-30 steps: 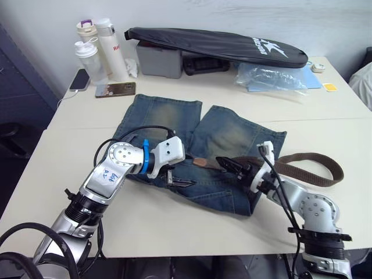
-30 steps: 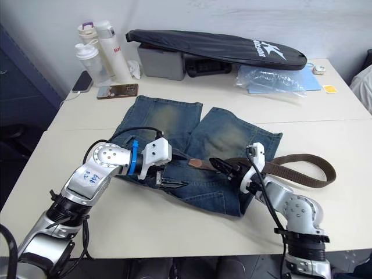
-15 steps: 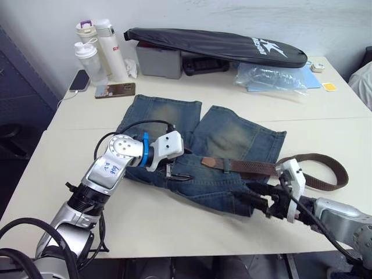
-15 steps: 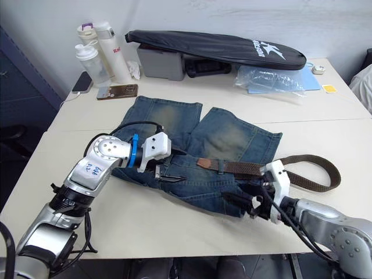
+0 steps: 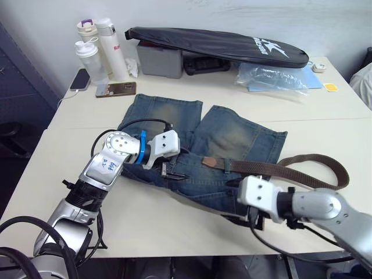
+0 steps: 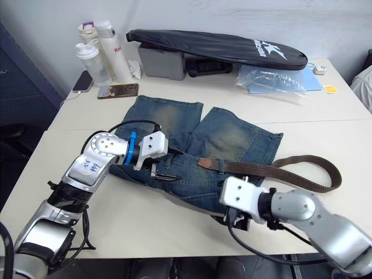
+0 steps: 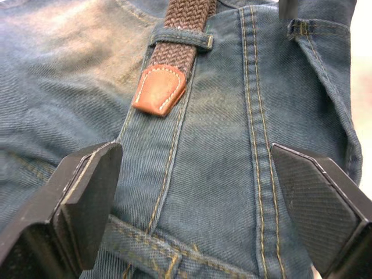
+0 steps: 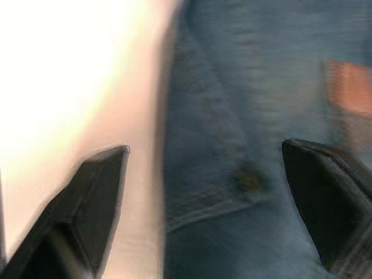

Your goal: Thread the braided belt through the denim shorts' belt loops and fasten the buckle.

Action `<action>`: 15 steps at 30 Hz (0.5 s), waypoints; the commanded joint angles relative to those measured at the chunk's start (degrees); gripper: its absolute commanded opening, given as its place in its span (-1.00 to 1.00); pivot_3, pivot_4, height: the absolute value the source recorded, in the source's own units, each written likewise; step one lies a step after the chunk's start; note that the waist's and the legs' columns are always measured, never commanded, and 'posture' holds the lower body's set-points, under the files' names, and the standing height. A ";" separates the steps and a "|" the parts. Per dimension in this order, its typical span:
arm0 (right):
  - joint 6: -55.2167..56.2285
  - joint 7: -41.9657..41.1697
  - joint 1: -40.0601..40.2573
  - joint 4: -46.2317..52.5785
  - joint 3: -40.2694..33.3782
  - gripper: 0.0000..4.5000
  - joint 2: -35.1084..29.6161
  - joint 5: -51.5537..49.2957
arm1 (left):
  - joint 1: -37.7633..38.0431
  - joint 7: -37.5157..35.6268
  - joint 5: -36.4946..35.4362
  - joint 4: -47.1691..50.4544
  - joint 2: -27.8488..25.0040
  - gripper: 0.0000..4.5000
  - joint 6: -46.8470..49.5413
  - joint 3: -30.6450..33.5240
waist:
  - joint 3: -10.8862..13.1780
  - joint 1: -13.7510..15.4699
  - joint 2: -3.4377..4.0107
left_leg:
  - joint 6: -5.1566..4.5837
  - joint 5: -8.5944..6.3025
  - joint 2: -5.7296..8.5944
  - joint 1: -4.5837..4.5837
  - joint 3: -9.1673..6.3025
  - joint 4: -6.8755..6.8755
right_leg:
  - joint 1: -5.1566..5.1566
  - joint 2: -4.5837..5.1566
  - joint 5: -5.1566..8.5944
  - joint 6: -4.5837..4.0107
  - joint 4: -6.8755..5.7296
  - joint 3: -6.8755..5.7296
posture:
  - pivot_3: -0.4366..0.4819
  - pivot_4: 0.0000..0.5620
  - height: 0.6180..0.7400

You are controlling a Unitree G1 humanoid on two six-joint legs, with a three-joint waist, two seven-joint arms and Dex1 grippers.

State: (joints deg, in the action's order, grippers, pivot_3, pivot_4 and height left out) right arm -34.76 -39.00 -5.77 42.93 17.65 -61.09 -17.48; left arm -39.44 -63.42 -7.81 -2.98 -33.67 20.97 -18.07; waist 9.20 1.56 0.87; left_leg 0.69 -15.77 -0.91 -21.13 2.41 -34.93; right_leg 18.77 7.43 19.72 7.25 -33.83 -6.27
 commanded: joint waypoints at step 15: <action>20.41 -5.01 5.77 -18.55 -8.75 -0.97 -4.64 16.23 | 0.63 0.28 -0.10 3.06 -0.19 1.00 -0.06 1.09 | -0.06 0.83 -0.08 | -0.09 0.00 0.02 0.12 -0.07 -0.21 | -0.19 0.14 -0.02 0.03 0.04 0.08 | -0.05 -0.47 1.00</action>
State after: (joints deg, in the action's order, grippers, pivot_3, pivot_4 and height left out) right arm -17.11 -43.06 -1.48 28.03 13.70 -63.20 -3.28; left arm -38.95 -63.32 -7.78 -2.13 -33.93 21.15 -17.92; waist 9.13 2.39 0.79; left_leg 0.58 -15.78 -0.82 -21.05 2.38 -35.12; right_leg 18.56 7.55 19.67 7.34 -33.79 -6.20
